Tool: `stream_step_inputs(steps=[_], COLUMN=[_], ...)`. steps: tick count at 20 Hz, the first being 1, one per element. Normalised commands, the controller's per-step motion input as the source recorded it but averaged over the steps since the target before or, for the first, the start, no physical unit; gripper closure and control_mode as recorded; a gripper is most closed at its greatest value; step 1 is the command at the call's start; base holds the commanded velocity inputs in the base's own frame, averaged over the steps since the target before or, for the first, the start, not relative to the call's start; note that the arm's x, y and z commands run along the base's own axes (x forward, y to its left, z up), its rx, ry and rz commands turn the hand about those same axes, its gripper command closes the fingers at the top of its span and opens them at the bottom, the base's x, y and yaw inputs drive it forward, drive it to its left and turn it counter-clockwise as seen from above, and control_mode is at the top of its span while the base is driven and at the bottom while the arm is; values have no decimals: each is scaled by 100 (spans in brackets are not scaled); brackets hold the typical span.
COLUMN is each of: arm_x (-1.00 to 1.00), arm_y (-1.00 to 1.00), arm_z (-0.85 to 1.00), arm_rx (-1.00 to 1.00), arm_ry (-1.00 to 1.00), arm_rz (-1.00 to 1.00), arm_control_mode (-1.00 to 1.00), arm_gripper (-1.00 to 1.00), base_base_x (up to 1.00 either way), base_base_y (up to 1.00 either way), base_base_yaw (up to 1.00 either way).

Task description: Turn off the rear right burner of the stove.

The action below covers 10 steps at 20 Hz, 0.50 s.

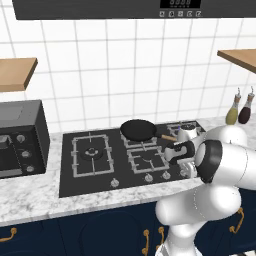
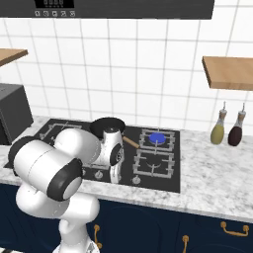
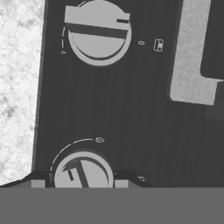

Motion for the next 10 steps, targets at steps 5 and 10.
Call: stream_step_inputs(steps=[5, 10], arm_x=[-23, -22], arm_y=[0, 0], arm_z=[-45, -46], arm_rx=[0, 0], arm_ry=[-9, -8], arm_rz=[-23, -26], arm_control_mode=[-100, -100], arm_gripper=[100, 100], base_base_x=[0, 0], base_base_y=[0, 0], base_base_yaw=[0, 0])
